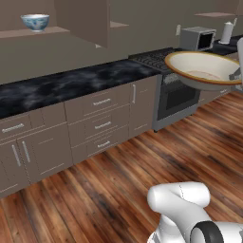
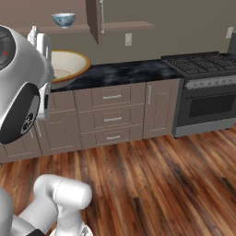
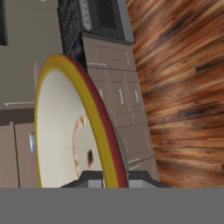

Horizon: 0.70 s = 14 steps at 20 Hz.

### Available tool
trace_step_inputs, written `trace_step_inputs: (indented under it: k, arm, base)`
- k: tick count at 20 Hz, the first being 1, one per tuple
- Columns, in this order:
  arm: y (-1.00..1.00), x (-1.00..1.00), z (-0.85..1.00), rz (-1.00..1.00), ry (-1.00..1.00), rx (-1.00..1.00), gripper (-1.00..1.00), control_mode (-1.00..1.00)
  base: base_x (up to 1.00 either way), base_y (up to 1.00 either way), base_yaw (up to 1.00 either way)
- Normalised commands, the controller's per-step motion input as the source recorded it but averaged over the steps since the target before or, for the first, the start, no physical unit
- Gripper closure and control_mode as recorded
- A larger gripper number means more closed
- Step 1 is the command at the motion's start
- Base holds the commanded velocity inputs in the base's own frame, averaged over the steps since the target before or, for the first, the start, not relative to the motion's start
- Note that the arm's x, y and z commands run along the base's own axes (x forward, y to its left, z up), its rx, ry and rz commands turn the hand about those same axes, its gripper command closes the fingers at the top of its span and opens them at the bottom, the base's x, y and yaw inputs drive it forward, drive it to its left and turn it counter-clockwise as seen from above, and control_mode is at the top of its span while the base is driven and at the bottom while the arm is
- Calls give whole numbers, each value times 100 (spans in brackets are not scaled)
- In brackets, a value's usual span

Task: Move the bowls from the cabinet to the plates on the dining table.

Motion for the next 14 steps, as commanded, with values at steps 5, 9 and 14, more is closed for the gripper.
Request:
trace_step_inputs:
  k: [5,9,14]
  arm:
    - [0,0,0,0,0,0,100,100]
    - [0,0,0,0,0,0,100,100]
    - [0,0,0,0,0,0,100,100]
  base:
    - [0,0,-25]
    - [0,0,-25]
    - [0,0,-25]
